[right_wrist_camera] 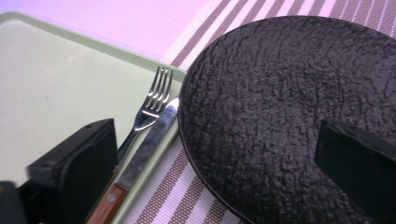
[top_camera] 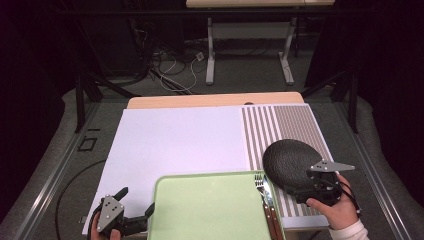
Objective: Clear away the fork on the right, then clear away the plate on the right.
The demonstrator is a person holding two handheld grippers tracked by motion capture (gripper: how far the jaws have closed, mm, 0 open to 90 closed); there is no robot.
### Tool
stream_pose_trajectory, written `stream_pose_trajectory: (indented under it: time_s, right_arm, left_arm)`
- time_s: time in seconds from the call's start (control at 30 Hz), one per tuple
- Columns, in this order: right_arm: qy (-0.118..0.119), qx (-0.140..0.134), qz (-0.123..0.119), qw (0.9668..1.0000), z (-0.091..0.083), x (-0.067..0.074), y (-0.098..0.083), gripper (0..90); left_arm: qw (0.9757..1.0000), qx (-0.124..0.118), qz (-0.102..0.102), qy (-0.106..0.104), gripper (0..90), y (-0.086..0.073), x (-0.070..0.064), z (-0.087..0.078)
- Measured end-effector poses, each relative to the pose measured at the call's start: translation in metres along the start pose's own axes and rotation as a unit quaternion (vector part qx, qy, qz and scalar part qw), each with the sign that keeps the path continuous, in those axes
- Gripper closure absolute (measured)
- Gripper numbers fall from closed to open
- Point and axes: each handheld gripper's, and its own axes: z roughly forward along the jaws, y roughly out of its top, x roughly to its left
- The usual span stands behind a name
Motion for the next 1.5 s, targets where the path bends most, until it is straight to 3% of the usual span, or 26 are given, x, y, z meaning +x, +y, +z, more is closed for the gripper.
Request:
stream_pose_trajectory:
  time_s: [0.3, 0.63, 0.73, 0.87, 0.9, 1.0, 1.3, 1.37, 1.4, 1.43, 1.5]
  right_arm:
    - [-0.014, -0.002, -0.005, 0.9999, -0.002, -0.007, -0.002, 0.0]
    - [0.012, 0.010, -0.021, 0.9997, -0.006, -0.016, -0.008, 0.0]
    - [0.008, 0.012, -0.025, 0.9996, -0.010, -0.021, -0.008, 0.0]
    - [-0.008, 0.021, -0.064, 0.9977, -0.013, -0.025, -0.007, 0.0]
    - [-0.008, 0.021, -0.064, 0.9977, -0.013, -0.025, -0.007, 0.0]
    - [-0.020, 0.036, -0.096, 0.9946, -0.012, -0.024, -0.005, 0.0]
    - [-0.018, 0.062, -0.140, 0.9881, -0.009, -0.019, 0.002, 0.0]
    - [-0.018, 0.069, -0.156, 0.9851, -0.009, -0.018, 0.004, 0.0]
    - [-0.021, 0.074, -0.174, 0.9818, -0.008, -0.017, 0.005, 0.0]
    - [-0.021, 0.074, -0.174, 0.9818, -0.008, -0.017, 0.005, 0.0]
    - [-0.019, 0.082, -0.192, 0.9777, -0.007, -0.016, 0.006, 0.0]
  left_arm:
    - [1.0000, 0.001, -0.001, 0.002, 0.5, 0.000, 0.000, 0.000]
    - [1.0000, 0.003, -0.003, 0.006, 0.5, -0.001, 0.000, 0.000]
    - [1.0000, 0.003, -0.004, 0.007, 0.5, -0.001, 0.001, 0.000]
    - [1.0000, 0.004, -0.004, 0.007, 0.5, -0.001, 0.000, 0.000]
    - [1.0000, 0.005, -0.003, 0.007, 0.5, -0.001, 0.000, 0.000]
    - [1.0000, 0.005, -0.003, 0.008, 0.5, -0.001, 0.000, 0.000]
    - [0.9999, 0.004, -0.005, 0.009, 0.5, -0.001, 0.001, 0.000]
    - [0.9999, 0.003, -0.006, 0.008, 0.5, -0.001, 0.000, 0.000]
    - [0.9999, 0.004, -0.006, 0.008, 0.5, -0.001, 0.000, 0.000]
    - [0.9999, 0.004, -0.006, 0.008, 0.5, -0.001, 0.000, 0.000]
    - [0.9999, 0.004, -0.005, 0.009, 0.5, -0.001, 0.000, 0.000]
